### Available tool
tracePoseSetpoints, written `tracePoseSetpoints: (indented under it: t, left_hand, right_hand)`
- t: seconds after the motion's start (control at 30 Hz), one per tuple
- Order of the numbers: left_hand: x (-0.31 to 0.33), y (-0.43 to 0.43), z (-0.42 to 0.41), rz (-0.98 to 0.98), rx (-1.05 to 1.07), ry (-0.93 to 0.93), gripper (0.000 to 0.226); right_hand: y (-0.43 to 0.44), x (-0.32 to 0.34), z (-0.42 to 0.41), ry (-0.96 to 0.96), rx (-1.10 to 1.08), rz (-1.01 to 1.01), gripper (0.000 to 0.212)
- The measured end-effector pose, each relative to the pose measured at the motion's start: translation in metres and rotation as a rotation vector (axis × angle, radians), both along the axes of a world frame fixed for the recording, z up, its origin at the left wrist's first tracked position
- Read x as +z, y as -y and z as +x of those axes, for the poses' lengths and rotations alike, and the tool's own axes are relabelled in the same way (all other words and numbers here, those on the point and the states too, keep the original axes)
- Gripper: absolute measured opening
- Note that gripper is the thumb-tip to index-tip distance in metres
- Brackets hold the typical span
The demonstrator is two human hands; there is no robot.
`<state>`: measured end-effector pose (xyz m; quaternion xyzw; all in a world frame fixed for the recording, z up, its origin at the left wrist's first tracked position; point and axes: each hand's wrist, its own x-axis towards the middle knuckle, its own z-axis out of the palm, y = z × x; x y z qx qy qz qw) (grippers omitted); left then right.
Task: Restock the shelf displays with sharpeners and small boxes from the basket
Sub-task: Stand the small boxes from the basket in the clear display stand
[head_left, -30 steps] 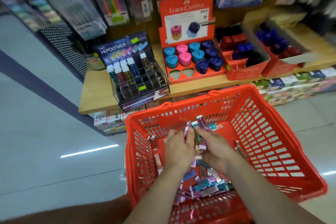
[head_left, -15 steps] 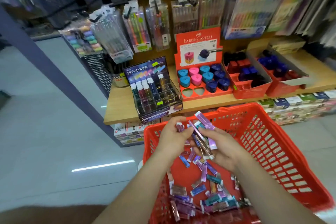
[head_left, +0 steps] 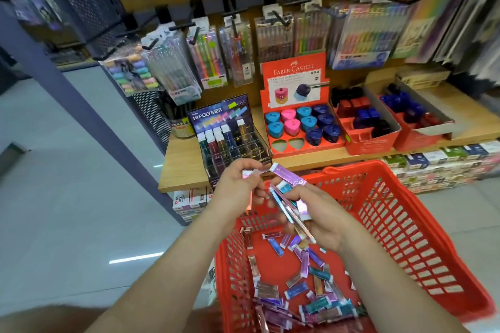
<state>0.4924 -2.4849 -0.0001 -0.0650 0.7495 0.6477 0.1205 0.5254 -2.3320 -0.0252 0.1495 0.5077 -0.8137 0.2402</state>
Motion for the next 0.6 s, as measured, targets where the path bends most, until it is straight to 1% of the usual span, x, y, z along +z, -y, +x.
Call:
tracePoseSetpoints:
  t: [0.07, 0.1, 0.2, 0.27, 0.33, 0.4, 0.5, 0.6]
  left_hand:
    - [0.003, 0.004, -0.005, 0.022, 0.018, 0.077, 0.015]
    - [0.004, 0.004, -0.007, 0.003, -0.012, 0.100, 0.015]
    - [0.005, 0.000, -0.005, -0.089, -0.139, 0.083, 0.016]
    - [0.006, -0.002, -0.007, -0.070, -0.083, 0.025, 0.015]
    - [0.010, 0.000, -0.012, 0.002, 0.055, -0.008, 0.017]
    - [0.013, -0.001, -0.013, 0.141, 0.176, 0.019, 0.019]
    - [0.016, -0.017, -0.003, 0.334, 0.279, 0.102, 0.021]
    - [0.014, -0.033, 0.002, 0.373, 0.379, 0.144, 0.026]
  right_hand:
    - [-0.003, 0.001, 0.000, -0.030, 0.071, -0.001, 0.030]
    - [-0.003, 0.000, 0.000, -0.041, 0.104, -0.005, 0.030]
    - [-0.002, 0.000, -0.002, -0.053, 0.179, -0.028, 0.029]
    - [-0.002, -0.001, -0.002, -0.053, 0.207, -0.057, 0.027]
    - [-0.005, -0.004, -0.001, -0.060, 0.230, -0.089, 0.039]
    - [-0.002, -0.007, -0.002, -0.055, 0.180, -0.140, 0.045]
    - [0.015, -0.006, -0.007, -0.040, -0.050, -0.225, 0.038]
    - [0.032, -0.001, -0.013, -0.063, -0.139, -0.176, 0.029]
